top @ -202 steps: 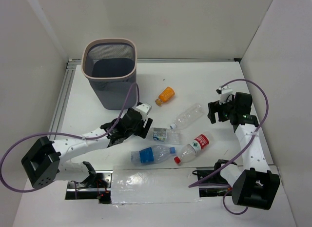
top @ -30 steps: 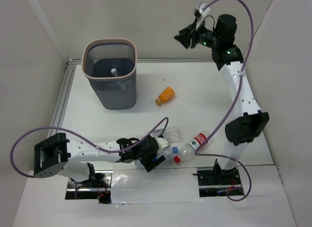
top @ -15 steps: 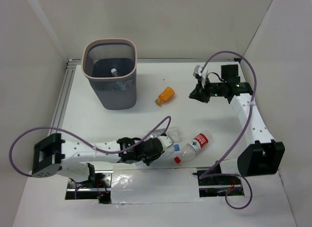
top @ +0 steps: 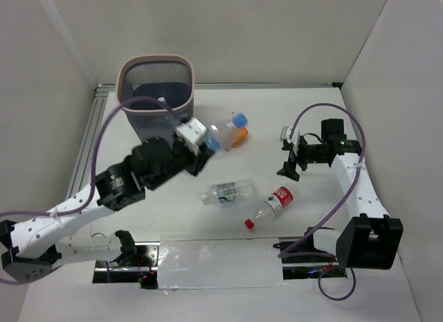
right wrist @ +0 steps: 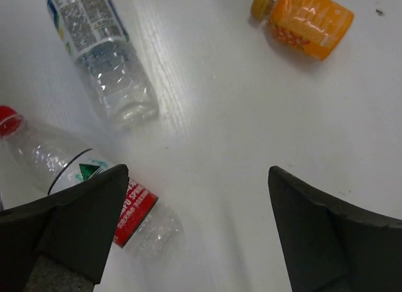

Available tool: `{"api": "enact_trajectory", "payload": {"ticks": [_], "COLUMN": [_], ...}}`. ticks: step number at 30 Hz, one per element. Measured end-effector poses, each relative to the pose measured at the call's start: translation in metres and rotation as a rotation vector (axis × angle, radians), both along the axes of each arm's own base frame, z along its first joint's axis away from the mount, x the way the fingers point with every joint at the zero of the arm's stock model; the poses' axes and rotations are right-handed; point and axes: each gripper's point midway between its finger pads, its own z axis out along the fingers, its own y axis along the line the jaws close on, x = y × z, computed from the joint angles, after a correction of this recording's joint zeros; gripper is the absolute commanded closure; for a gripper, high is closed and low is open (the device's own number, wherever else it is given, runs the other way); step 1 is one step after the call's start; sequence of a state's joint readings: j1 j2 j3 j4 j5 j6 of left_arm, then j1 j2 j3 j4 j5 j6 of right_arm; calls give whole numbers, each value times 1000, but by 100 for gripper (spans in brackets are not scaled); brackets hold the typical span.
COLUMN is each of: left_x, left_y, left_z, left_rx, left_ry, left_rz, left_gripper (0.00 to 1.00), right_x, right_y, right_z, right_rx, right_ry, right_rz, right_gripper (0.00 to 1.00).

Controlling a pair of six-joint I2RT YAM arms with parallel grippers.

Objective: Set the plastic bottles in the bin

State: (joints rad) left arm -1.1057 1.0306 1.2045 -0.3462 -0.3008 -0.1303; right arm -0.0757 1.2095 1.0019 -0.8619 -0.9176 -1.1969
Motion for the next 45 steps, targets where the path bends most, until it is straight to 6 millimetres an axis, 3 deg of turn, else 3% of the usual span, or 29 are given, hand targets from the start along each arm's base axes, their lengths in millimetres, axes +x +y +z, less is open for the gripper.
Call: {"api": "enact_trajectory", "payload": {"ticks": [1,4,7,10,13,15,18,23,27,29,33,36,38,40,42,45], "left_x": [9,87,142,186,223,246,275,300,296,285,227,169,132,104,81,50], "left_y": [4,66,114,155,186,196,196,191,185,169,100,49,21,-2,-22,-32], "left_z": [8,36,68,91,97,90,71,43,68,87,114,112,89,52,3,-74], "left_rx": [-17,-96,-200,-324,-396,-411,-405,-361,-343,-318,-259,-226,-177,-115,-28,123], "left_ry": [-27,-93,-155,-200,-210,-197,-157,-96,-153,-202,-260,-263,-236,-177,-104,15], "left_rz": [21,291,474,603,693,732,756,761,722,658,383,158,34,-60,-138,-214], "left_gripper": [76,73,71,67,51,26,0,0,0,0,0,0,0,0,0,0], "right_x": [-4,-16,-26,-33,-36,-40,-44,-50,-55,-59,-71,-76,-77,-76,-81,-85], "right_y": [-1,-1,1,3,3,3,4,12,22,25,28,31,31,28,27,21], "right_z": [-4,-8,-9,-7,-5,-4,-3,2,-2,-13,-40,-52,-60,-68,-78,-90], "right_rx": [-11,-43,-65,-79,-84,-83,-75,-63,-72,-90,-149,-193,-228,-275,-305,-353], "right_ry": [-4,-30,-57,-72,-87,-90,-85,-100,-123,-126,-133,-150,-161,-178,-173,-172], "right_rz": [9,44,73,87,87,83,65,92,165,210,316,396,437,474,513,563], "right_gripper": [0,0,0,0,0,0,0,0,0,0,0,0,0,0,0,2]}}
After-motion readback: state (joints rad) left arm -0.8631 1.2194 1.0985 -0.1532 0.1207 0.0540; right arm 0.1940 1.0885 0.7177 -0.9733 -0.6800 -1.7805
